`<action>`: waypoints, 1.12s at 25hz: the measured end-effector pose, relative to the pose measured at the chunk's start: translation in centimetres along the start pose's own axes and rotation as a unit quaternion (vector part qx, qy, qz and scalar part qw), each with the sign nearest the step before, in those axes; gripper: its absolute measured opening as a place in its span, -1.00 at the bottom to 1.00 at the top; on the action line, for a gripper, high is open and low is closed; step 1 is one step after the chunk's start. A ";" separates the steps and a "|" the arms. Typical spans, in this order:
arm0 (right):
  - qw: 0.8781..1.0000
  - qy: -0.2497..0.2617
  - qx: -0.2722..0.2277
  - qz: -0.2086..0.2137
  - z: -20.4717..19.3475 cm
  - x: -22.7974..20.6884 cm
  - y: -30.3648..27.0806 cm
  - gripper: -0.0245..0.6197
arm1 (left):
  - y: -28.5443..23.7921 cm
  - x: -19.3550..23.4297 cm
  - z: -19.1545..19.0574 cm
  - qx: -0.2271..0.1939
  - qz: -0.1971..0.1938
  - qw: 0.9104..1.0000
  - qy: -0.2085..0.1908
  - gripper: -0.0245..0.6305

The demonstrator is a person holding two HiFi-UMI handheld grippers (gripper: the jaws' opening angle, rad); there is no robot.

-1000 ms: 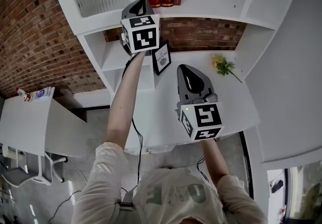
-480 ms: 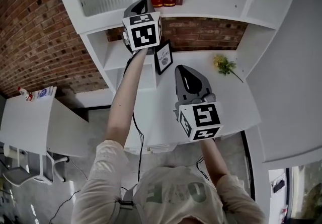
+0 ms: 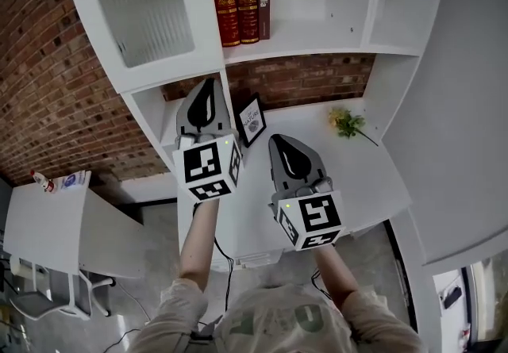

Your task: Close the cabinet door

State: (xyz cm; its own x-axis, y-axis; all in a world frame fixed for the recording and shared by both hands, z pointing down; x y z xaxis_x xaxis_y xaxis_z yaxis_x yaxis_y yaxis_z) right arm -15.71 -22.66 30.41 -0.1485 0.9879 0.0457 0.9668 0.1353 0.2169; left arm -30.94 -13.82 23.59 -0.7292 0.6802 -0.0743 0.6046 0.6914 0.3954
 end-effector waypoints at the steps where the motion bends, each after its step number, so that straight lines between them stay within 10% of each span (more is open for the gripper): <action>1: 1.000 0.006 -0.013 -0.001 0.6 0.1 0.2 -0.87 | 1.7 -0.8 0.4 -0.010 -0.016 1.000 0.010 -0.85; 8: 0.995 0.055 -0.084 0.004 3.9 2.1 2.6 -0.87 | 10.3 -3.2 -0.7 0.011 -0.048 0.997 0.060 -0.85; 16: 0.997 0.051 -0.058 0.007 3.4 3.0 3.4 -0.88 | 12.3 -3.1 0.4 0.008 -0.046 0.994 0.101 -0.85; 28: 0.997 0.057 -0.057 -0.012 3.5 2.2 4.4 -0.88 | 12.9 -4.3 0.0 0.027 -0.058 0.994 0.087 -0.85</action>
State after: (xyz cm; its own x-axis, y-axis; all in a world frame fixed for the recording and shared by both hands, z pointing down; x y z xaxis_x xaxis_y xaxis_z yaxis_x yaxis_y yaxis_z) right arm -11.04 -19.58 28.07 -0.1993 0.9686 0.1483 0.9341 0.1421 0.3276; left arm -20.01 -7.86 29.01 -0.8371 0.5451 0.0451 0.5255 0.7787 0.3427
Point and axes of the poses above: the fingertips, and each gripper's own axes: y backward along the fingers, x to its left, z out of its top, the point moved 7 cm from there along y, backward along the fingers, and after that the axes turned 1 degree about z, right-handed, at the moved point
